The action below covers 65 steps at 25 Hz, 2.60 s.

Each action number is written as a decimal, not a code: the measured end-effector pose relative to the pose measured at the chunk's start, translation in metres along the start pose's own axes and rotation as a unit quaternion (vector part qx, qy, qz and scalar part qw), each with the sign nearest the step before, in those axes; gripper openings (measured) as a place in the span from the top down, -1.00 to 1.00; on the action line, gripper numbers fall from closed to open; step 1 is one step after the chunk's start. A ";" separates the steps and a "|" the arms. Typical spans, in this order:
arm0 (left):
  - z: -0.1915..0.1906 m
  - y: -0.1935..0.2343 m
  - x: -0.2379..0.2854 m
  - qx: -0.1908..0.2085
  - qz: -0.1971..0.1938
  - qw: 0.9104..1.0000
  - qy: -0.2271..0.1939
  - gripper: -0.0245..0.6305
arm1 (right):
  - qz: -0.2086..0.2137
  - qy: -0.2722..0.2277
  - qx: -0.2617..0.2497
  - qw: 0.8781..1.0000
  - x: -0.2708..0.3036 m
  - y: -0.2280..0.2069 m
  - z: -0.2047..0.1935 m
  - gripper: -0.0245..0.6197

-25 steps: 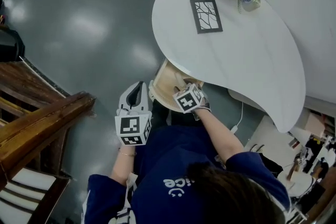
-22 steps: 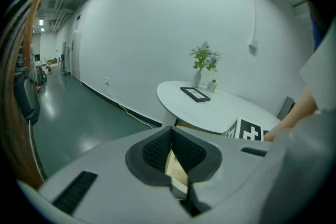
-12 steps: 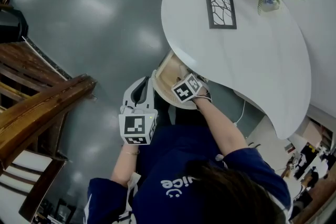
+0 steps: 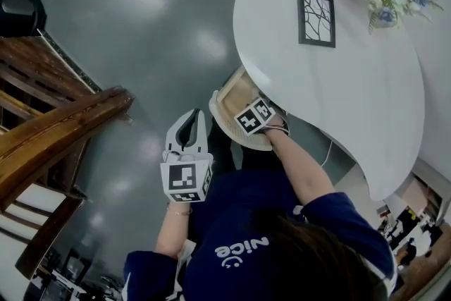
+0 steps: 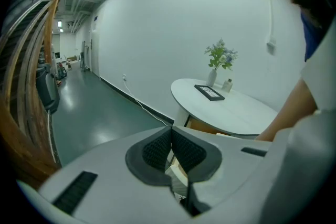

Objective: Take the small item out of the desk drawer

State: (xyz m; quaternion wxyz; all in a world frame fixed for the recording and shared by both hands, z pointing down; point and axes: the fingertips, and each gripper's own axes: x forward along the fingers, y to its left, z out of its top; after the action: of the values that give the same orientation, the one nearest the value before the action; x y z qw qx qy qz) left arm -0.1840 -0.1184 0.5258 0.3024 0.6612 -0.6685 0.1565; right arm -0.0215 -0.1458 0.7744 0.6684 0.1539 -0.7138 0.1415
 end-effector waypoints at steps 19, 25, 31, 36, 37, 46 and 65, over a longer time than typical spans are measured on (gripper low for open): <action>-0.023 0.009 -0.018 -0.024 0.044 0.999 0.020 0.91 | 0.017 0.061 -0.034 0.997 0.038 -0.007 -0.013 0.12; -0.028 0.010 -0.024 -0.022 0.050 0.998 0.025 0.91 | 0.015 0.069 -0.046 0.996 0.047 -0.007 -0.016 0.12; -0.036 0.009 -0.029 -0.027 0.055 0.998 0.032 0.91 | 0.014 0.079 -0.058 0.995 0.052 -0.010 -0.022 0.12; -0.042 0.005 -0.030 -0.027 0.054 0.997 0.038 0.91 | 0.016 0.081 -0.058 0.995 0.054 -0.010 -0.023 0.12; -0.043 0.005 -0.030 -0.026 0.054 0.997 0.039 0.91 | 0.016 0.081 -0.058 0.995 0.054 -0.010 -0.023 0.12; -0.045 0.000 -0.033 -0.029 0.045 0.998 0.030 0.91 | 0.014 0.077 -0.071 0.994 0.053 -0.004 -0.022 0.29; -0.041 -0.014 -0.031 -0.014 0.027 0.999 0.018 0.92 | 0.001 0.013 -0.074 0.997 0.025 0.012 -0.002 0.50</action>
State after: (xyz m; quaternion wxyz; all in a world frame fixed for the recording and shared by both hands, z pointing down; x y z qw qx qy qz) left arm -0.1636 -0.0703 0.5354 0.3188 0.6357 -0.6829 0.1670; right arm -0.0258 -0.1347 0.8000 0.6867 0.1012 -0.7140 0.0913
